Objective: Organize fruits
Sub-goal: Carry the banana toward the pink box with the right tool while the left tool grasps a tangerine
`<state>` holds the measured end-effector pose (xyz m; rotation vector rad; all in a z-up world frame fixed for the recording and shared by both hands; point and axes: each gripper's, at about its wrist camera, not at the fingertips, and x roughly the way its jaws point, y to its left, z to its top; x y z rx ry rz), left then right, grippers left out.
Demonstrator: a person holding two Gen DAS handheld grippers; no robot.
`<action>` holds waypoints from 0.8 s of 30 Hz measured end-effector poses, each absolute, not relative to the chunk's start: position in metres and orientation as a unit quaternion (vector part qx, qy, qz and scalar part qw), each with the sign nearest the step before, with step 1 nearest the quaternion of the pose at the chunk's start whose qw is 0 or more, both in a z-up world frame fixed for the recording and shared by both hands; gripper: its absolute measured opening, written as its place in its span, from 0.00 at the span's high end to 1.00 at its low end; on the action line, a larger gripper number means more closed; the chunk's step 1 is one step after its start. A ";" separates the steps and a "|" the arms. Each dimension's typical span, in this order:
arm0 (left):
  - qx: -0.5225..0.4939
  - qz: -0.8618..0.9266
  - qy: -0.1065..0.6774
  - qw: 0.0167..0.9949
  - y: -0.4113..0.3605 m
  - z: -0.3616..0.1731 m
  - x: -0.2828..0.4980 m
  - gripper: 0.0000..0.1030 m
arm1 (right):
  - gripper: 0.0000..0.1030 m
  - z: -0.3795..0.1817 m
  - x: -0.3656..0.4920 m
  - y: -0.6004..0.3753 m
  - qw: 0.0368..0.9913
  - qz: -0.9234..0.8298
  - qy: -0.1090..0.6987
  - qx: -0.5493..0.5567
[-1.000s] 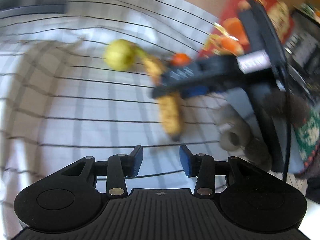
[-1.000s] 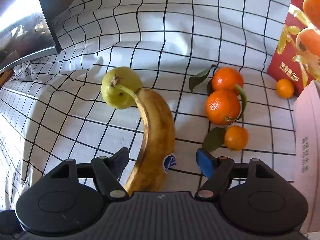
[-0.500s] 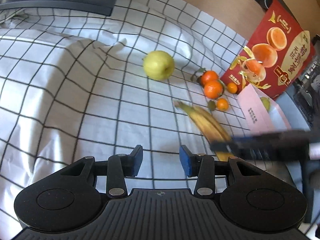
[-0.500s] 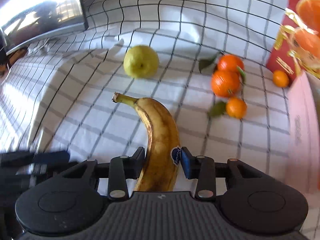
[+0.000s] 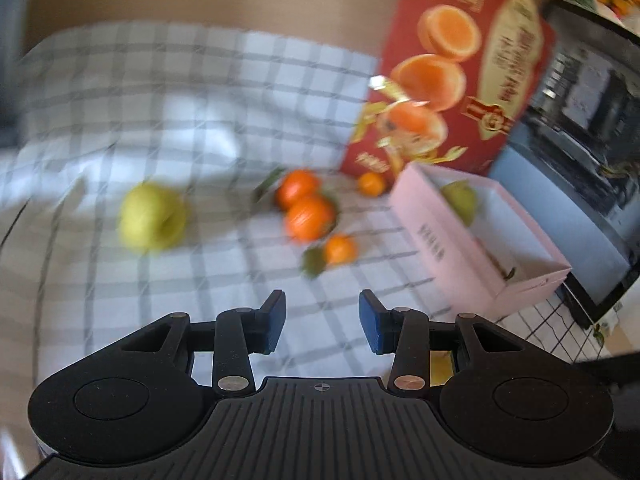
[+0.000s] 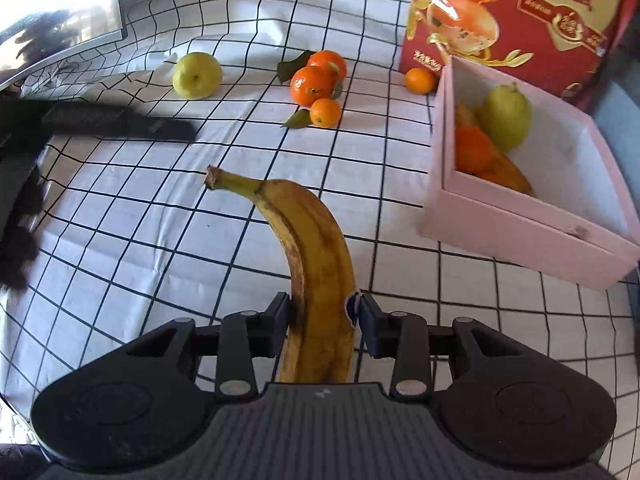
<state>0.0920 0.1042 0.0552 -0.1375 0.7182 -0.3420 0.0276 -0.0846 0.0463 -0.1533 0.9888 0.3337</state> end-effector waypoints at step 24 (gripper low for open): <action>0.002 -0.144 0.402 0.904 0.033 0.017 0.182 0.68 | 0.20 0.027 -0.003 -0.098 0.873 0.147 0.462 -0.057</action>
